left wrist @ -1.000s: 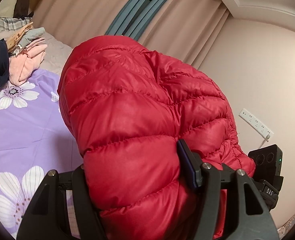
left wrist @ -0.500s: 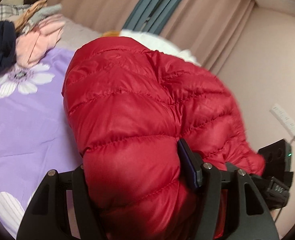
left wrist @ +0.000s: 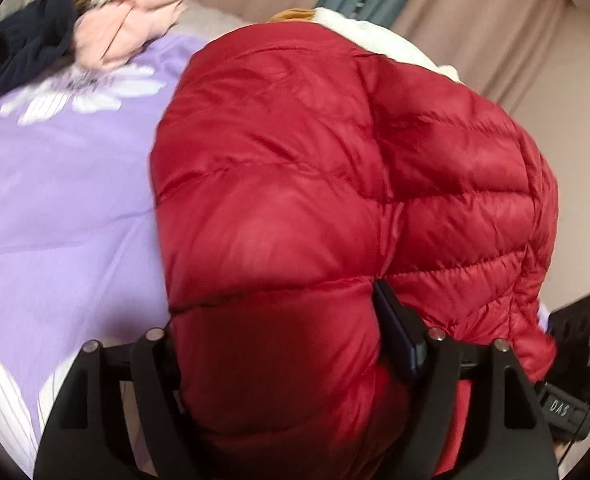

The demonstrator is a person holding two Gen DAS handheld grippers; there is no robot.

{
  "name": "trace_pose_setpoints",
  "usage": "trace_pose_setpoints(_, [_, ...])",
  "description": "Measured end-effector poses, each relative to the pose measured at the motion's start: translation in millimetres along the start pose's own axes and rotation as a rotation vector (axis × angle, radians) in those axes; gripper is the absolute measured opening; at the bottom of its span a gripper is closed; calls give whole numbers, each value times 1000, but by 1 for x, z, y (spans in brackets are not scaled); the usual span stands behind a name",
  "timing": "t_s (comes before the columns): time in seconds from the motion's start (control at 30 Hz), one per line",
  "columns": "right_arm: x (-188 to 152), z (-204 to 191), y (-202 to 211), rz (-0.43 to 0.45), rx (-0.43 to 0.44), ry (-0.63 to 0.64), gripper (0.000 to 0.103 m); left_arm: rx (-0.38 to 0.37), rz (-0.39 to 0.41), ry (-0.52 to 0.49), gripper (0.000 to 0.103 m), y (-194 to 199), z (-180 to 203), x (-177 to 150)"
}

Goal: Fold large clothes
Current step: 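Lower the jacket bundle onto the duvet with both tools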

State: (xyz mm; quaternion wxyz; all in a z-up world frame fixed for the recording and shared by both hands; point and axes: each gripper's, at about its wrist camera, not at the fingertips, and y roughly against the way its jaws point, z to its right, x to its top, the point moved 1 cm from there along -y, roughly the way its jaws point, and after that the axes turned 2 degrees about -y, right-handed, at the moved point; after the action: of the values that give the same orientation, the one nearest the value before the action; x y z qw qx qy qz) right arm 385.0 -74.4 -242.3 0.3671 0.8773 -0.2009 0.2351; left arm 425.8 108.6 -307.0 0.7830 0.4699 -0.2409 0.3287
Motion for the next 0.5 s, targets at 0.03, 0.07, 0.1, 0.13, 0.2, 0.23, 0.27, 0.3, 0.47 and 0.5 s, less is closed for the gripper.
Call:
trace_pose_setpoints(0.03, [-1,-4,2,-6,0,-19,63,-6,-22,42,83,5,-2,1])
trace_pose_setpoints(0.07, [0,-6,5,-15,-3,-46,65,-10,-35,61,83,9,-2,2])
trace_pose_setpoints(0.1, [-1,-9,10,-27,-11,-67,70,-7,-43,73,83,14,-1,3])
trace_pose_setpoints(0.13, [-1,-13,15,-39,-23,-77,73,3,-44,78,80,23,1,5])
trace_pose_setpoints(0.2, [-3,-25,31,-42,-46,-87,75,30,-20,54,80,46,11,7])
trace_pose_setpoints(0.23, [-3,-31,39,-25,-65,-83,76,57,4,19,80,60,17,9])
trace_pose_setpoints(0.27, [-3,-36,47,-8,-82,-75,77,75,24,-9,80,69,21,10])
trace_pose_setpoints(0.3, [-3,-45,58,19,-107,-58,77,94,47,-40,82,78,26,10])
trace_pose_setpoints(0.47, [7,-61,86,104,-171,-21,77,177,135,-130,78,116,43,11])
trace_pose_setpoints(0.5, [9,-66,93,136,-182,-7,77,187,148,-139,69,120,46,11])
